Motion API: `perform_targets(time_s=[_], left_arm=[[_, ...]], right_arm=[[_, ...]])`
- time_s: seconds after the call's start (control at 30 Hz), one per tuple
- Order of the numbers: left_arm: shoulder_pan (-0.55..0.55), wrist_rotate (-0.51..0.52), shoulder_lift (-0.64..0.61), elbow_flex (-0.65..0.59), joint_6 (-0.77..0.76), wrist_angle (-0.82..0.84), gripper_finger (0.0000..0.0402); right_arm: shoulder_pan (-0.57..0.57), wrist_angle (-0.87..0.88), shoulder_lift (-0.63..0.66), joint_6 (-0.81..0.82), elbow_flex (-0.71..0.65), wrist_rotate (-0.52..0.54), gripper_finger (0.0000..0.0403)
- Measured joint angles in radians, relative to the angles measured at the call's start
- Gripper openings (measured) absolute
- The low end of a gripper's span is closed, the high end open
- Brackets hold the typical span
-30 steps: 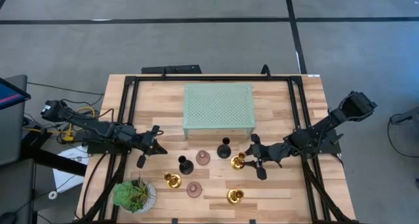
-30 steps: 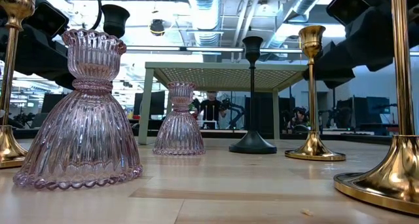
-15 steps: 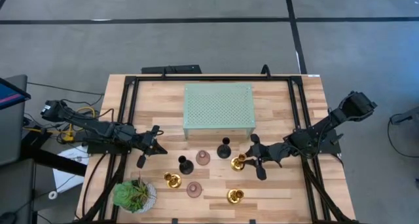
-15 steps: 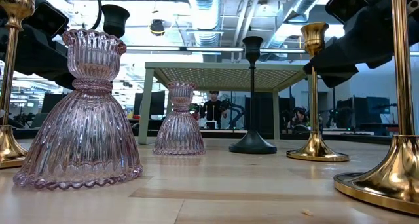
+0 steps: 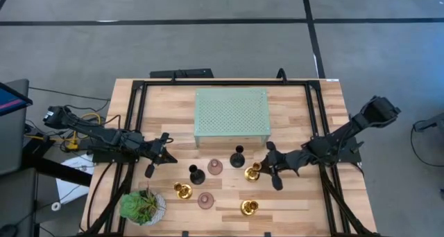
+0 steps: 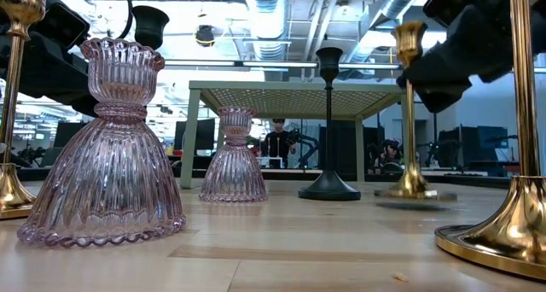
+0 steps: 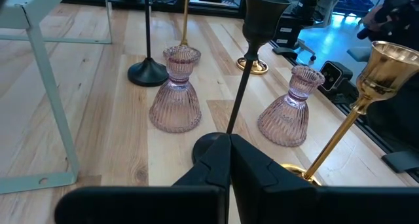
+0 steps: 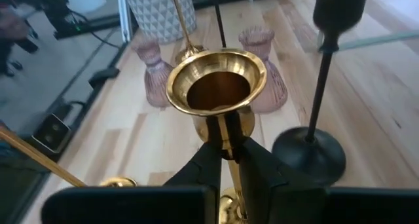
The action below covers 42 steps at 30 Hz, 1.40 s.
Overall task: Pick & Place candle stick holders
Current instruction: Put the top gold candle holder on the shelf
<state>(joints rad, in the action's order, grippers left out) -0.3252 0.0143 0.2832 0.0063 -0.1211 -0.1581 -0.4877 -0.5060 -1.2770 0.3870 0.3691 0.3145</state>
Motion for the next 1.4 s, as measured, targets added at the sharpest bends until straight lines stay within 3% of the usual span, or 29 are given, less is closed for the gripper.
perform_targets(time_s=[0.2,0.47,0.67,0.97,1.23,1.4], left_arm=[[0.0,0.0,0.0,0.0,0.0,0.0,0.0008],[0.0,0.0,0.0,0.0,0.0,0.0,0.0008],[0.0,0.0,0.0,0.0,0.0,0.0,0.0008],[0.0,0.0,0.0,0.0,0.0,0.0,0.0008],[0.0,0.0,0.0,0.0,0.0,0.0,0.0008],[0.0,0.0,0.0,0.0,0.0,0.0,0.0008]], right_arm=[[0.0,0.049,0.11,0.0,0.006,0.0,0.0015],[0.006,0.603,0.235,0.021,0.266,0.055,0.0015],[0.077,0.84,0.256,-0.094,0.499,0.059,0.0015],[0.361,0.923,0.278,-0.294,0.661,-0.012,0.0015],[0.724,0.915,0.259,-0.319,0.675,-0.253,0.0015],[0.89,0.897,0.219,-0.334,0.674,-0.388,0.0015]])
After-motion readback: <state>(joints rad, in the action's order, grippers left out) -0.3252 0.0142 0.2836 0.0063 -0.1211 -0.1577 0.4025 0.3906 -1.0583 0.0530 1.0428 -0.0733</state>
